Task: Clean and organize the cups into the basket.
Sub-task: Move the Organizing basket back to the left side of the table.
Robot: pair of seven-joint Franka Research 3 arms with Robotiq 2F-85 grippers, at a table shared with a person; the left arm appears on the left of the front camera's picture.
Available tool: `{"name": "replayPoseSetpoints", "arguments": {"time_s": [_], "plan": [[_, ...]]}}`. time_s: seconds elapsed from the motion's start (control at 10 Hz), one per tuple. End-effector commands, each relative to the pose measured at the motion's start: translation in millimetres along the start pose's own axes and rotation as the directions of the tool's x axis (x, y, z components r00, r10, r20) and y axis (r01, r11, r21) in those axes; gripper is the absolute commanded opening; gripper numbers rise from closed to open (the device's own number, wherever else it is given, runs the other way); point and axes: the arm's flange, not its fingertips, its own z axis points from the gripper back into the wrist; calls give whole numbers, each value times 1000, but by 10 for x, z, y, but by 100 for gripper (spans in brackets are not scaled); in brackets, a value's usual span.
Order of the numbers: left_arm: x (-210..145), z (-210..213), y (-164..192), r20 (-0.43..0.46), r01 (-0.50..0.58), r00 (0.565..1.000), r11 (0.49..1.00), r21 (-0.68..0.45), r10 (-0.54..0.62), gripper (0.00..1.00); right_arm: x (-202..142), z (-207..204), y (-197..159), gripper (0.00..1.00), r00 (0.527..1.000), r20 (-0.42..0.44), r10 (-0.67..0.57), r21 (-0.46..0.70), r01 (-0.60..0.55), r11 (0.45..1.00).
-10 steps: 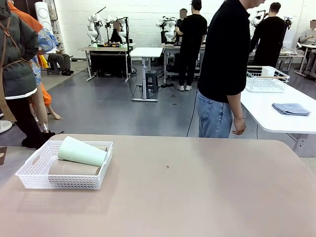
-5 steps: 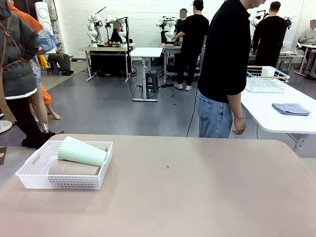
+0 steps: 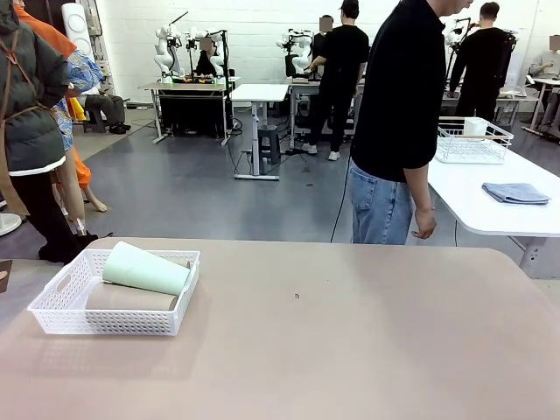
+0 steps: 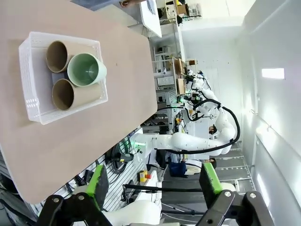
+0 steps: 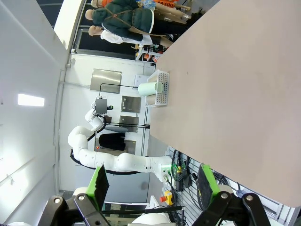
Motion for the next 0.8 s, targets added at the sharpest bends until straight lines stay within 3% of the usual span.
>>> {"name": "replayPoseSetpoints", "arguments": {"time_s": [0.0, 0.7], "plan": [[6, -1, 15, 1, -2, 1000, 1000, -2, 2, 100, -28, 10, 19, 100, 1000, -8, 2, -4, -2, 1000], [6, -1, 15, 1, -2, 1000, 1000, -2, 2, 100, -28, 10, 19, 100, 1000, -8, 2, -4, -2, 1000]]}}
